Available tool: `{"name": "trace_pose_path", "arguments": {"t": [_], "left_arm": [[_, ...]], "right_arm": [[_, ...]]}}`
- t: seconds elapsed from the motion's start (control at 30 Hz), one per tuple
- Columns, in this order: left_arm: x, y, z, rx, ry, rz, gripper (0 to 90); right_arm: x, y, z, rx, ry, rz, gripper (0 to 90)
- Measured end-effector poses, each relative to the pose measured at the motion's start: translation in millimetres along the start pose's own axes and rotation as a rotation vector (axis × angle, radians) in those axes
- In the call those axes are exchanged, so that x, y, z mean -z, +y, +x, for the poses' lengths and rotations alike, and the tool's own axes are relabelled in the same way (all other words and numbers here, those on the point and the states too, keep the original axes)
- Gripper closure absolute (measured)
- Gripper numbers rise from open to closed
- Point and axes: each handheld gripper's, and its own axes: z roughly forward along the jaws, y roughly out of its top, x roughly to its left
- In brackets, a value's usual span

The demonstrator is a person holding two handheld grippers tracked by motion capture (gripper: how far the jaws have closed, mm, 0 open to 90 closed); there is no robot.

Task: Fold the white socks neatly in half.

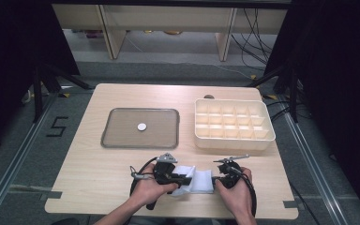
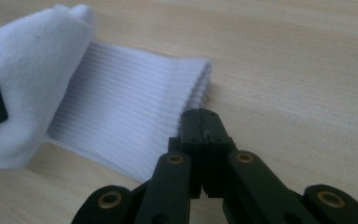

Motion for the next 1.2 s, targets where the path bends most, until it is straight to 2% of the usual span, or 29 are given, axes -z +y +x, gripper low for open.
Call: {"name": "trace_pose_path", "arguments": {"t": [0.07,0.1,0.13,0.17,0.2,0.23,0.27,0.3,0.33,0.43,0.47,0.5,0.57,0.6,0.83,0.87,0.9,1.0,1.07,1.1,1.2], "left_arm": [[-1.1,-0.2,-0.9,0.010,-0.003,0.003,81.3],[-1.1,-0.1,-1.0,0.009,0.002,0.005,81.3],[-1.8,-0.2,-2.5,0.017,0.009,0.003,81.3],[-1.8,-0.2,-2.5,0.017,0.009,0.003,81.3],[-2.6,0.1,-1.7,0.007,0.000,-0.001,81.3],[-2.6,0.1,-2.4,0.015,0.000,0.005,81.3],[-3.1,0.1,-2.7,0.017,-0.001,0.003,81.3],[-2.3,-0.3,-4.3,0.039,0.006,0.017,81.3],[-2.4,-0.2,-4.6,0.035,0.017,0.019,81.3],[-3.1,0.0,-5.4,0.041,0.009,0.018,81.3],[-3.3,0.0,-6.3,0.041,0.018,0.014,81.3],[-3.3,0.2,-6.4,0.042,0.013,0.016,81.3],[-4.1,0.3,-5.9,0.039,0.001,0.018,81.3],[-4.5,0.2,-5.8,0.038,0.000,0.020,81.2],[-6.6,0.7,-6.6,0.033,0.006,0.023,81.2],[-6.6,0.9,-6.5,0.033,-0.001,0.024,81.2],[-6.6,1.0,-6.5,0.033,-0.002,0.025,81.2],[-7.4,0.9,-7.3,0.034,0.008,0.022,81.2],[-8.3,0.8,-7.6,0.039,0.006,0.016,81.2],[-8.6,0.9,-7.3,0.030,0.007,0.021,81.2],[-8.7,1.1,-7.4,0.029,0.008,0.020,81.3]], "right_arm": [[-0.1,-0.3,0.2,0.010,-0.002,-0.001,89.7],[-0.6,0.5,2.8,-0.020,-0.014,0.005,89.7],[-0.9,0.6,3.3,-0.020,-0.011,0.004,89.6],[-1.0,0.0,2.4,0.007,-0.007,0.002,89.7],[-1.0,0.0,2.4,0.007,-0.007,0.002,89.7],[-1.0,0.1,2.5,0.008,0.001,-0.001,89.6],[-1.3,0.8,4.4,-0.022,-0.008,0.001,89.6],[-0.8,0.6,3.9,-0.015,-0.011,0.007,89.7],[-0.9,-0.1,3.0,0.012,-0.008,0.003,89.6],[-1.0,-0.4,3.8,0.011,0.002,-0.002,89.6],[-1.6,0.3,4.9,-0.010,0.004,0.005,89.6],[-2.2,0.1,5.5,-0.009,-0.005,0.005,89.6],[-2.1,0.0,6.7,-0.011,0.011,0.004,89.5],[-3.4,-1.5,2.1,0.069,0.018,-0.002,89.5],[-3.2,-1.3,4.8,0.061,0.012,0.008,89.8],[-3.3,-1.3,4.7,0.063,0.014,0.008,89.9],[-4.8,-1.0,4.5,0.073,0.027,-0.014,90.0],[-5.8,-1.4,5.6,0.071,0.018,-0.023,90.0],[-5.4,-1.6,5.3,0.079,0.005,-0.020,90.0],[-5.0,-1.9,5.7,0.089,0.015,-0.024,90.0],[-5.4,-1.7,5.3,0.094,0.008,-0.014,90.0]]}}
